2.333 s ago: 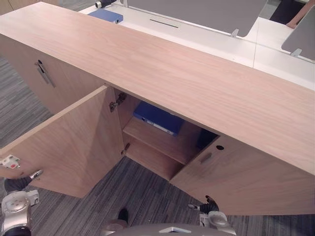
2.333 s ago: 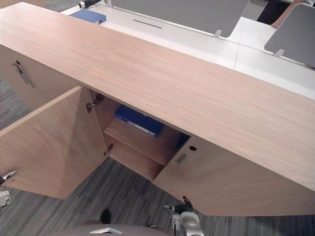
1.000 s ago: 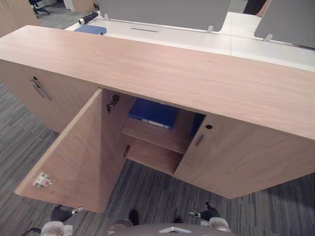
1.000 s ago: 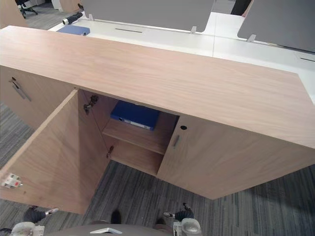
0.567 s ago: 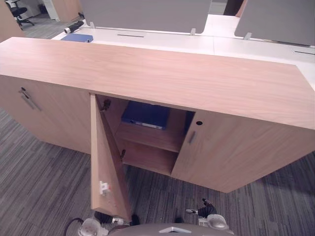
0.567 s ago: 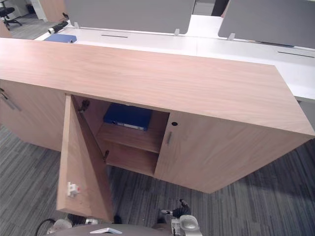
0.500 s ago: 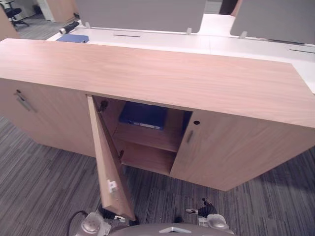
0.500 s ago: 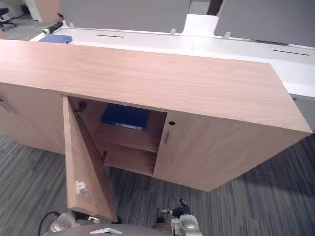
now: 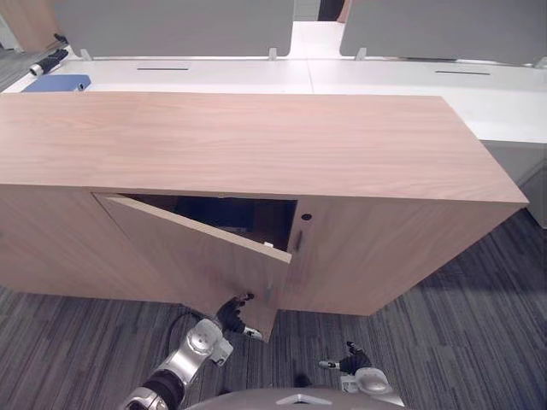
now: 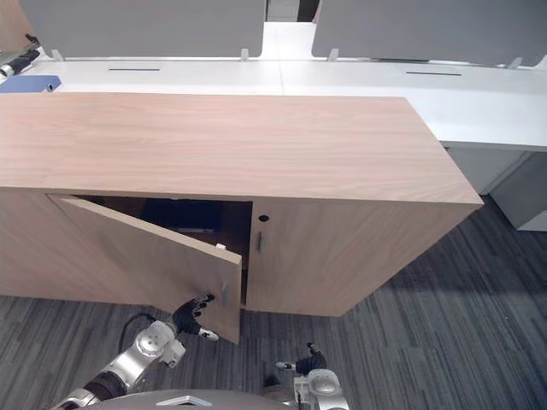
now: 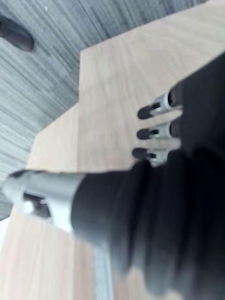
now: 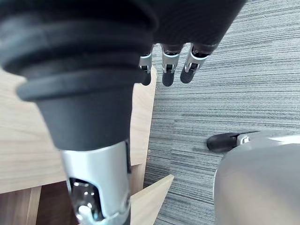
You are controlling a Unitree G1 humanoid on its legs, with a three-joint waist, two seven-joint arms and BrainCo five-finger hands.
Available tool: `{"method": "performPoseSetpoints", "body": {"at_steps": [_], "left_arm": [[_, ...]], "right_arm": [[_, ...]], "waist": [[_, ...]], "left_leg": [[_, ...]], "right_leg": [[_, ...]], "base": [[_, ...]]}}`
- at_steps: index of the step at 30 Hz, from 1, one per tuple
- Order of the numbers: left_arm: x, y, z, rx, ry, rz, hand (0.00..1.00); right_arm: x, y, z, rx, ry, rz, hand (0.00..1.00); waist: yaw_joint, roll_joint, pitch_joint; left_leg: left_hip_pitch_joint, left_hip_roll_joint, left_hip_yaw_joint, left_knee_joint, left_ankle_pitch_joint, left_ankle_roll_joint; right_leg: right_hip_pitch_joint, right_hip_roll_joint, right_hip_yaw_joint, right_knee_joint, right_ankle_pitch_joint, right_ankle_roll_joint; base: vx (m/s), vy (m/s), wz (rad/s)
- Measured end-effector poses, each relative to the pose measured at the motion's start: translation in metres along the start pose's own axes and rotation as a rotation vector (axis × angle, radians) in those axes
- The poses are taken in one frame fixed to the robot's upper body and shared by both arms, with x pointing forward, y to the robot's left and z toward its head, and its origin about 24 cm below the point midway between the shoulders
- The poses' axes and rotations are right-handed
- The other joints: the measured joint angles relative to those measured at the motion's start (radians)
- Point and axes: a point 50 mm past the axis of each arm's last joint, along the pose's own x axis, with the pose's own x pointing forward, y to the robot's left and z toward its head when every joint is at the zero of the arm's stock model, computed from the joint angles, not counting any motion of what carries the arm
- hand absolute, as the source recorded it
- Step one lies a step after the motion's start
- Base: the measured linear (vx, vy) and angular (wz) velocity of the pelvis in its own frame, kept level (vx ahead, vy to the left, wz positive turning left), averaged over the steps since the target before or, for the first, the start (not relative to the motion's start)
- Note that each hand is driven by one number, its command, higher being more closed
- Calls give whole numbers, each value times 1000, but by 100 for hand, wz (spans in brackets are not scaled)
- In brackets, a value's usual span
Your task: Walk over to the cabinet, pick up the folder, carry it to the office cabinet, place the folder inside the office cabinet, then close the office cabinet door
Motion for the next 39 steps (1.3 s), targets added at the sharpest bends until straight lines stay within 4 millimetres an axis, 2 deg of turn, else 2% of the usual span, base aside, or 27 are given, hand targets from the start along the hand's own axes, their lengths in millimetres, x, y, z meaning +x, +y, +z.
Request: {"method": "performPoseSetpoints", "body": {"at_steps": [4, 7, 12, 14, 15, 18, 21, 27, 39], "left_arm": [[0, 6, 2, -25, -7, 45, 0], [-2, 20, -2, -78, -1, 133, 0], [-16, 37, -35, -186, 106, 271, 0], [-22, 37, -47, -214, 147, 292, 0], [-29, 37, -61, -246, 200, 315, 0], [-44, 36, -89, -308, 308, 369, 0], [-53, 36, -104, -338, 370, 405, 0], [-62, 32, -117, -349, 428, 422, 0], [-79, 19, -141, -409, 549, 433, 0]], "right_arm": [[0, -1, -5, 6, 23, -5, 0], [0, -2, -9, 11, 40, -10, 0], [-4, -4, -25, 34, 99, -22, 0], [-4, -4, -28, 36, 114, -22, 0], [-4, -4, -28, 39, 116, -23, 0], [-5, -4, -29, 45, 118, -23, 0], [-5, -5, -30, 59, 128, -28, 0], [-5, -6, -34, 76, 147, -34, 0], [-6, -6, -37, 79, 165, -32, 0]], "waist": [[1, -4, 1], [6, -10, 2], [9, -28, 2], [21, -31, 1], [29, -33, 2], [31, -36, 4], [35, -38, 6], [55, -41, 9], [59, -42, 12]], "left_leg": [[1, 4, -2, 0, 0, 0], [3, 4, -7, 0, 0, 0], [4, 2, -34, 0, 0, 0], [4, 3, -35, 0, 0, 0], [3, 3, -36, 0, 0, 0], [2, 2, -43, 0, 0, -1], [2, 2, -56, 0, 0, -1], [3, 2, -60, 0, 0, -1], [4, 2, -61, 0, -1, -2]], "right_leg": [[2, 3, -2, -1, -1, -3], [10, 3, -9, -5, -2, -3], [28, -1, -38, -11, -4, 3], [28, -1, -40, -11, -5, 5], [28, -1, -41, -11, -6, 6], [32, -2, -51, -11, -9, 10], [38, -3, -64, -11, -11, 11], [43, -3, -68, -11, -14, 14], [43, -3, -71, -9, -16, 13]], "base": [[-36, -46, 1], [-29, -33, 6], [-9, -38, 13], [-7, -39, 10], [-11, -44, 2], [-12, -41, 8], [-18, -40, 13], [-22, -34, 3], [-24, -34, 0]]}}
